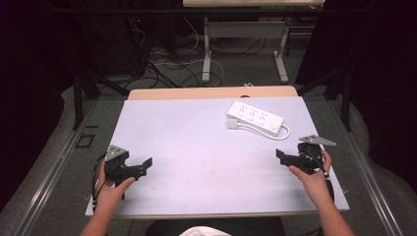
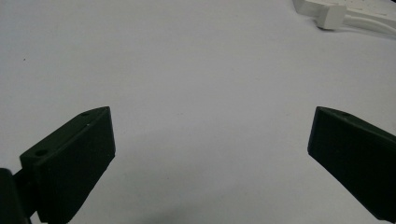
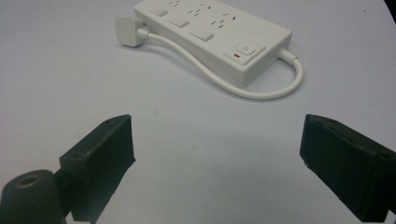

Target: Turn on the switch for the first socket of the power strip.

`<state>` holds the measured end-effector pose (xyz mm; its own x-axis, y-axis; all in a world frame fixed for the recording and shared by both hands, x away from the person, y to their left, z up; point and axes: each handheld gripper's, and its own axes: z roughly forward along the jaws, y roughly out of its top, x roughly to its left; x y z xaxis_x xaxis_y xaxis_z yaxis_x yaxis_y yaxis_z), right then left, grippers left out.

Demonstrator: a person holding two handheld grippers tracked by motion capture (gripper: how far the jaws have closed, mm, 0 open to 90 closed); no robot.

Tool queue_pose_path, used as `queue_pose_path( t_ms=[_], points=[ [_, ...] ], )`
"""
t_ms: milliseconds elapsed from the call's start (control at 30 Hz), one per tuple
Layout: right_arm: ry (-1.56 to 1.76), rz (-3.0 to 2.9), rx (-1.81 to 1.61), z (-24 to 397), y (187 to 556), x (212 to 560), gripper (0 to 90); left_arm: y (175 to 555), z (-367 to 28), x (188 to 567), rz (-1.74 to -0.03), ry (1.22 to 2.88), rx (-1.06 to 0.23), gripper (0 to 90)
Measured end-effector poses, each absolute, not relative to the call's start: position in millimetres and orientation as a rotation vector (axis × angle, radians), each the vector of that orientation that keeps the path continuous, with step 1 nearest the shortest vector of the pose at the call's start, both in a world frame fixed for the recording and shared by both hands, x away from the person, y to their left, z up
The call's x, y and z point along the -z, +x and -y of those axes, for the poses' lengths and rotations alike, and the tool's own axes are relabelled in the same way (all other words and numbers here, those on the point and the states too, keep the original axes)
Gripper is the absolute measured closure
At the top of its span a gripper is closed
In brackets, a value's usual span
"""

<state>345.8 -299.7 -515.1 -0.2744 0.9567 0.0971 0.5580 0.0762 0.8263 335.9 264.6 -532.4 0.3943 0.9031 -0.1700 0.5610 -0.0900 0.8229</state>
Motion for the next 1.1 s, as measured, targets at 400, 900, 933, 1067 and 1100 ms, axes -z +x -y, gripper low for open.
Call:
queue_pose_path(
  t_ms=[400, 900, 933, 1067, 1100],
  points=[
    [1.468, -1.91, -1.032, 292, 351, 523, 9.3, 335, -257, 536, -1.264, 1.816, -0.479, 1.9],
    [1.484, -1.99, -1.009, 291, 364, 507, 14.9, 334, -258, 538, -1.284, 1.799, -0.505, 2.5],
    [1.486, -1.992, -1.006, 291, 365, 505, 14.9, 333, -258, 537, -1.284, 1.799, -0.506, 2.5],
    [1.478, -2.01, -1.004, 291, 368, 498, 15.0, 333, -258, 537, -1.286, 1.799, -0.507, 2.6],
    [1.472, -2.019, -1.001, 292, 369, 497, 15.0, 333, -258, 537, -1.287, 1.8, -0.507, 2.7]
  ],
)
